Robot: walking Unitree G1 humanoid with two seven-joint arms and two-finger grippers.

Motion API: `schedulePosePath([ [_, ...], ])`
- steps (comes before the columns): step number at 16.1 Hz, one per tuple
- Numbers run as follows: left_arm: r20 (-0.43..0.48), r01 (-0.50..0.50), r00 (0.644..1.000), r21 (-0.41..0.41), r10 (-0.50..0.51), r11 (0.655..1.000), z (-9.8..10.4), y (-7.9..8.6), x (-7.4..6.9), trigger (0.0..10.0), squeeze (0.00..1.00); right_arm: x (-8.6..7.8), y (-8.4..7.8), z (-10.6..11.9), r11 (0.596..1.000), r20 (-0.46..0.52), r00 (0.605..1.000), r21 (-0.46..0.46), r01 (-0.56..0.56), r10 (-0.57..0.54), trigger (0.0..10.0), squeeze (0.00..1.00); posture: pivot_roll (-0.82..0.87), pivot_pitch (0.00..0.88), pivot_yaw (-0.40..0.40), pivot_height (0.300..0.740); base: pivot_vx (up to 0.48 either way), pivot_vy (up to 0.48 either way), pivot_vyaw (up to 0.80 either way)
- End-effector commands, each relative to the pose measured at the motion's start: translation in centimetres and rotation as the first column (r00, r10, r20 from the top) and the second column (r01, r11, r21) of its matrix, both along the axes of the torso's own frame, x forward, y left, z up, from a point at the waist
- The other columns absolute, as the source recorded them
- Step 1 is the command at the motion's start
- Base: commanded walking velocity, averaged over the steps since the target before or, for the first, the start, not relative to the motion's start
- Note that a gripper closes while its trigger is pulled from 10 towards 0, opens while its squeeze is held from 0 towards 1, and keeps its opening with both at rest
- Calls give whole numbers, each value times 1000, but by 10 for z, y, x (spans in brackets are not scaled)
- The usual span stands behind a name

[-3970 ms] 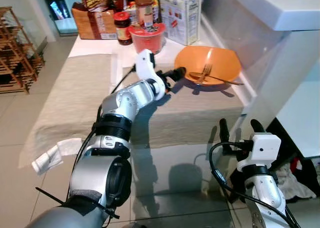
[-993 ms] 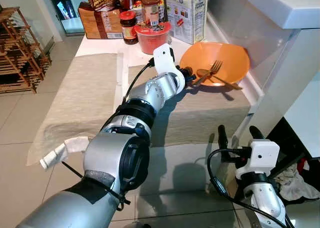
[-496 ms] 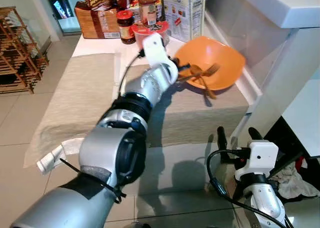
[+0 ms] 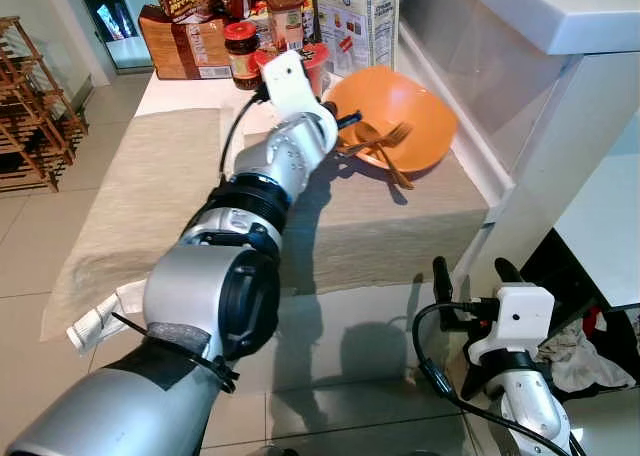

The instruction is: Setting the table

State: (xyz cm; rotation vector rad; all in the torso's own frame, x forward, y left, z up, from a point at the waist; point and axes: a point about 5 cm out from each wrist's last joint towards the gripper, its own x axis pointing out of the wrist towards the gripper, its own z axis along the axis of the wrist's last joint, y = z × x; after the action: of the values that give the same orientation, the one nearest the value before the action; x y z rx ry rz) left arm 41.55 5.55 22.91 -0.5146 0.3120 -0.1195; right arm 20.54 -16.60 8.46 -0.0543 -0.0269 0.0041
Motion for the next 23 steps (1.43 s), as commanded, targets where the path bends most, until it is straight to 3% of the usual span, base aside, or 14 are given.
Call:
schedulePosePath([
  [1,-70,-58,995,71,63,996,-18,15,-1,0,0,0,3,2,1000,2,1000,-2,-15,15,10000,0,-178,4,86,740,0,0,0],
  [5,-96,-80,991,102,90,992,-29,23,-2,0,0,0,4,2,1000,-3,1000,-3,-22,22,10000,0,-179,8,86,740,0,0,0],
  [6,-121,-115,984,124,131,986,-38,35,-2,0,0,-1,3,1,1000,-5,1000,-1,-21,21,10000,0,-178,10,85,740,0,0,0],
  [9,-149,-157,973,135,177,978,-47,50,-4,0,0,-2,3,1,1000,-11,1000,-2,-24,24,10000,0,-179,13,83,740,0,0,0],
  [18,-171,-272,937,193,305,943,-60,95,-7,0,0,-2,3,-1,999,-21,999,-2,-34,34,10000,0,-165,23,76,740,0,0,0],
  [21,-178,-291,928,203,327,935,-64,104,-8,0,0,-2,4,-2,999,-25,999,-1,-39,39,10000,0,-158,24,70,740,0,0,0],
  [23,-169,-264,939,201,299,943,-64,96,-8,0,0,-2,4,-2,999,-25,999,-2,-43,43,10000,0,-158,24,70,740,0,0,0],
])
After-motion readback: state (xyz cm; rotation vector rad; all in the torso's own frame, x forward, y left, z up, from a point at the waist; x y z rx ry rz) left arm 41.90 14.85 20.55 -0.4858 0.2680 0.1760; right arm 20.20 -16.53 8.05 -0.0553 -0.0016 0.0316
